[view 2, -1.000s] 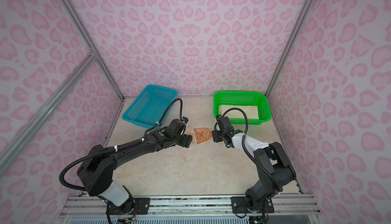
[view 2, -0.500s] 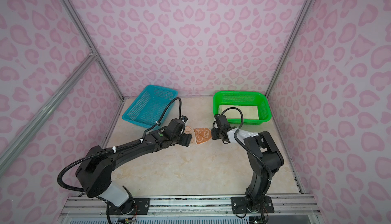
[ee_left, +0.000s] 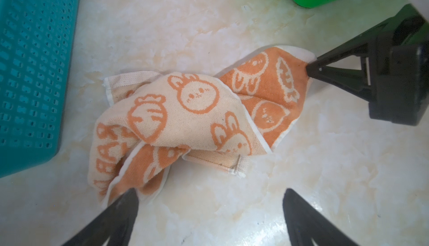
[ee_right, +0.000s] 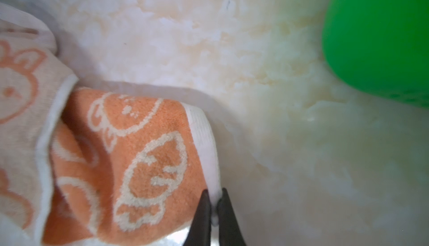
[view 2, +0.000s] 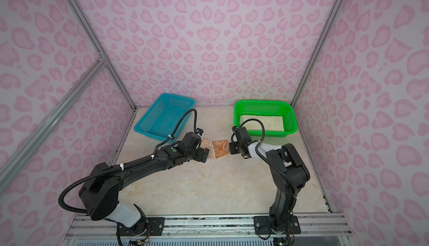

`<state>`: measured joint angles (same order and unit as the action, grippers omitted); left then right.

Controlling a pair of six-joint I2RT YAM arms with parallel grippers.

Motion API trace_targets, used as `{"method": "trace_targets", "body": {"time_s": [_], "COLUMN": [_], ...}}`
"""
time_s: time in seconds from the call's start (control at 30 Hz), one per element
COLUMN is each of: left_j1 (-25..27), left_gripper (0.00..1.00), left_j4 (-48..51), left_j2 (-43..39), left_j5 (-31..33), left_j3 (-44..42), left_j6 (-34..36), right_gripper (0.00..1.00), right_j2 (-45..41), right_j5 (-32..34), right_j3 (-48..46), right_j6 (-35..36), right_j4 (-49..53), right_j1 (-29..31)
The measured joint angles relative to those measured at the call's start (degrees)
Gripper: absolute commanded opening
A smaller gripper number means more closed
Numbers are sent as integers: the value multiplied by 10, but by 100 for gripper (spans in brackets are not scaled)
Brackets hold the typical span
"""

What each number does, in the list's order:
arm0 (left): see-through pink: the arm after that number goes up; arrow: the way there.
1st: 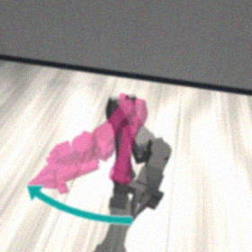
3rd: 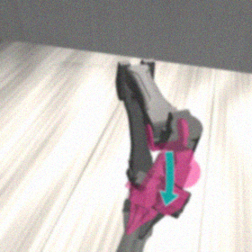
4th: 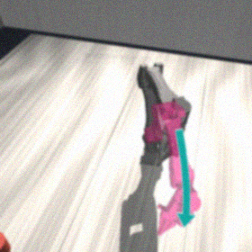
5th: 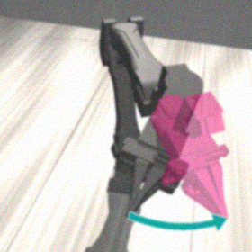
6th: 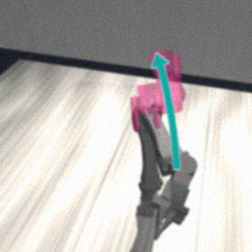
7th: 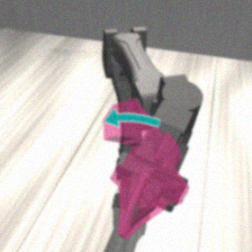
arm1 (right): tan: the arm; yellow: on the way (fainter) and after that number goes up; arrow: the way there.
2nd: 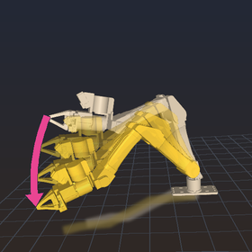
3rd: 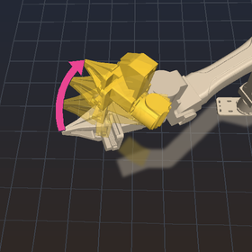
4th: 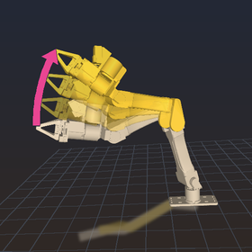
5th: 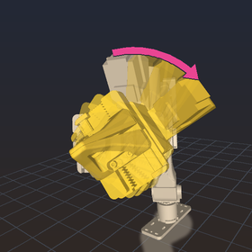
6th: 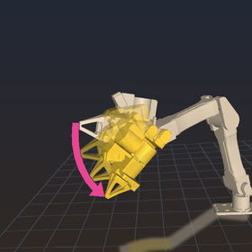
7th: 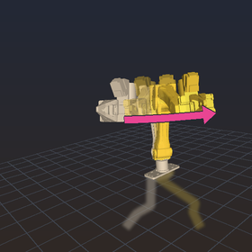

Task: Fold and stack the towels

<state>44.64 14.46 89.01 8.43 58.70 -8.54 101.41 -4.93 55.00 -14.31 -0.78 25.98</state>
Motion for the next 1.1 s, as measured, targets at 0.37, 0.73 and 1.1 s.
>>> {"method": "trace_targets", "body": {"time_s": [0.37, 0.73, 1.1], "left_j1": [0, -3, -27], "left_gripper": [100, 96, 94], "left_j4": [-40, -88, -96], "left_j2": [-44, -83, -117], "left_j5": [-29, -94, -43], "left_j3": [-25, -92, -144], "left_j6": [8, -52, -96], "right_gripper": [0, 0, 37], "right_j2": [-90, -83, 10], "right_j5": [-66, -148, -170], "right_j3": [31, 7, 53], "right_j6": [22, -3, 19], "right_j4": [33, -8, 5], "right_j1": [61, 123, 162]}}
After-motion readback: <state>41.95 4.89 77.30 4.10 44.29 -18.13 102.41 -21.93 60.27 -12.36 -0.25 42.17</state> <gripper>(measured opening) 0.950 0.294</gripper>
